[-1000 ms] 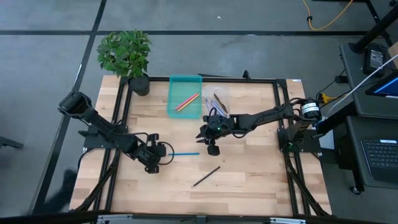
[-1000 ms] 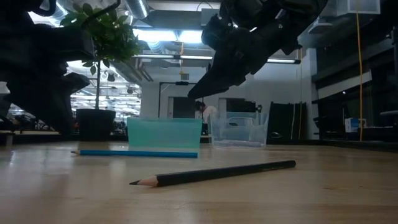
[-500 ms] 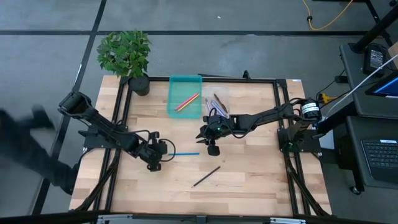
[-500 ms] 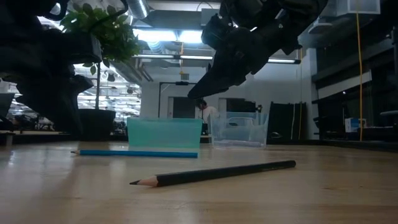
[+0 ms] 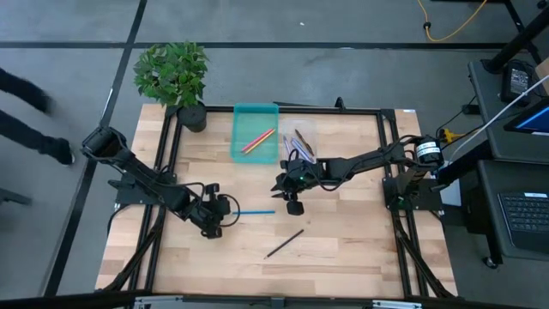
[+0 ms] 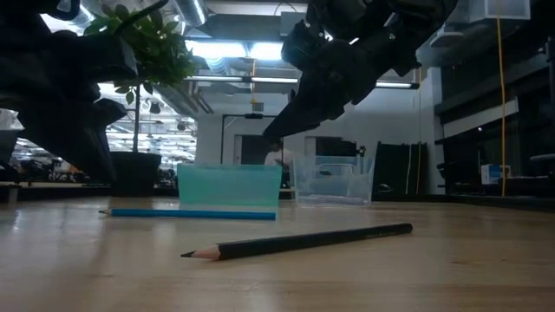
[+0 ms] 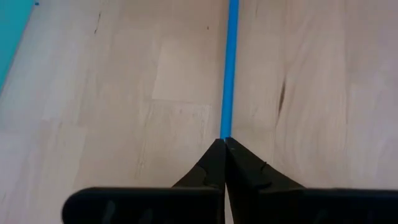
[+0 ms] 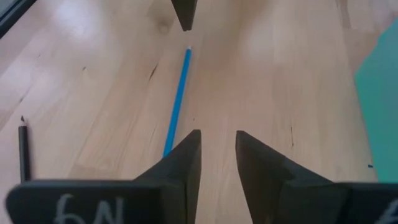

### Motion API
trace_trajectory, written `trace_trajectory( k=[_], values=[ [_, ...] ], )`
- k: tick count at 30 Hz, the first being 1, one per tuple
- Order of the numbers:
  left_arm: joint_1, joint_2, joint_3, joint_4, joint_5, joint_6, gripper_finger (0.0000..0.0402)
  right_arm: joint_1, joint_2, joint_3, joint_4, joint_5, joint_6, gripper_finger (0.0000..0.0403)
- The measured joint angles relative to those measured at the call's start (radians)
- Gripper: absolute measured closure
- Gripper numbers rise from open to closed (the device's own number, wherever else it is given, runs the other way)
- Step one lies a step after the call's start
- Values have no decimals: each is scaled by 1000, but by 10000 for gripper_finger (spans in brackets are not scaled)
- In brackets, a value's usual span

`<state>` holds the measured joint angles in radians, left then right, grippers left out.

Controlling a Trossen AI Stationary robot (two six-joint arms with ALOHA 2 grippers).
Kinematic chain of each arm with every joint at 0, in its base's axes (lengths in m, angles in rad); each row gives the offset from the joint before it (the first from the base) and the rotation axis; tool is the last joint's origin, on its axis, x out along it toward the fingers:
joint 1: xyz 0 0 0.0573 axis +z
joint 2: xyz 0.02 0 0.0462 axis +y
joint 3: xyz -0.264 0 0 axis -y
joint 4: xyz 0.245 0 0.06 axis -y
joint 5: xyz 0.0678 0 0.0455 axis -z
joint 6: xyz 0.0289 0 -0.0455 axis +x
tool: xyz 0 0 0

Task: Sort pens & pencils
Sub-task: Put the blue pencil into the blue bin

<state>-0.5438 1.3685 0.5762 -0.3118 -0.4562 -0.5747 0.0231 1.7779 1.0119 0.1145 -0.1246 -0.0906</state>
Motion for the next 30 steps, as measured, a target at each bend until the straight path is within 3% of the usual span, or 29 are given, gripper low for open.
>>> trace_trajectory(
  k=[9,30],
  values=[
    [0,57,0,19,32,8,401,0,1,0,-22,0,1,302],
    [1,59,0,22,40,7,401,0,1,0,-23,0,0,302]
  ],
)
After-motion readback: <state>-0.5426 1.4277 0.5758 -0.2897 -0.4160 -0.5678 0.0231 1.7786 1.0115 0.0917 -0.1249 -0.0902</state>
